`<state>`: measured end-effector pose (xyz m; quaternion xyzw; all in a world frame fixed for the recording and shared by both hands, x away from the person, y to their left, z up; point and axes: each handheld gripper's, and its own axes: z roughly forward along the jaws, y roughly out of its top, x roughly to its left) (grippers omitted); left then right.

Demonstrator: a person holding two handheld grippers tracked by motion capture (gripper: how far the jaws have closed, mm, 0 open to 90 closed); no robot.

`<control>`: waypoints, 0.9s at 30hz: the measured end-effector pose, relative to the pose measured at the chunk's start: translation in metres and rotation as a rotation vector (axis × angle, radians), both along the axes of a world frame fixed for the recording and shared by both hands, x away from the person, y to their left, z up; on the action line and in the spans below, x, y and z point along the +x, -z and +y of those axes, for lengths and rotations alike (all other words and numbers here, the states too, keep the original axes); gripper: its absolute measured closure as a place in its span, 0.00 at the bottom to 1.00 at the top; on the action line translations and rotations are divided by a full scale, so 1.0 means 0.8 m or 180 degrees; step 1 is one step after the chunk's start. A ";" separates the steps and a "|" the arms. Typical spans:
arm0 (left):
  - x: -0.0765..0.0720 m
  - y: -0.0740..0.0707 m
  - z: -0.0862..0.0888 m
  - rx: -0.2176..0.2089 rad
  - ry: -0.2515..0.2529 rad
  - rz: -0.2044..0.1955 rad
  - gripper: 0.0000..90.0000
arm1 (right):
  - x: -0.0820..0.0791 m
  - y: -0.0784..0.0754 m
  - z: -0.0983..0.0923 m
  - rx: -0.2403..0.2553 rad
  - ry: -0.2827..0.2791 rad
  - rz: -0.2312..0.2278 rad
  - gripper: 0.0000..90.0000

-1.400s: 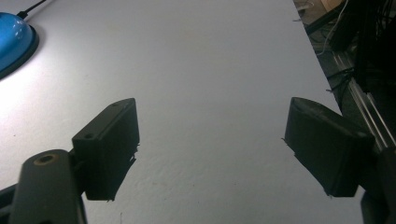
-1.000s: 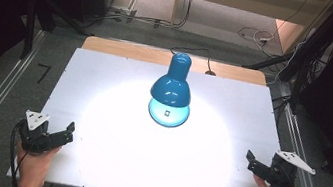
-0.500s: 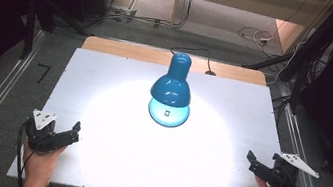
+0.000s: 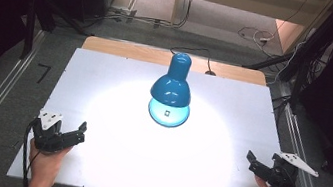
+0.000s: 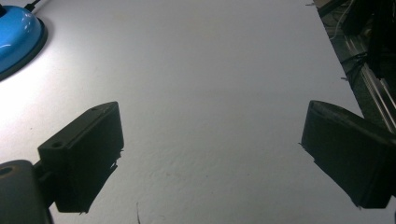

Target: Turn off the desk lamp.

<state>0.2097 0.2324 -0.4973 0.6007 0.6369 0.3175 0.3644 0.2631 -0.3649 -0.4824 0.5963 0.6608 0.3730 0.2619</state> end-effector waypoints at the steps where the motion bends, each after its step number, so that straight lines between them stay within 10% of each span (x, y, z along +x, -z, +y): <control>1: 0.000 0.000 -0.001 0.0008 0.0008 -0.0004 0.06 | 0.000 0.000 0.000 0.0004 -0.0003 -0.0001 0.05; 27: 0.018 -0.011 -0.050 -0.0027 0.0290 -0.0088 0.08 | 0.003 0.004 -0.001 0.0104 -0.0055 0.0087 0.05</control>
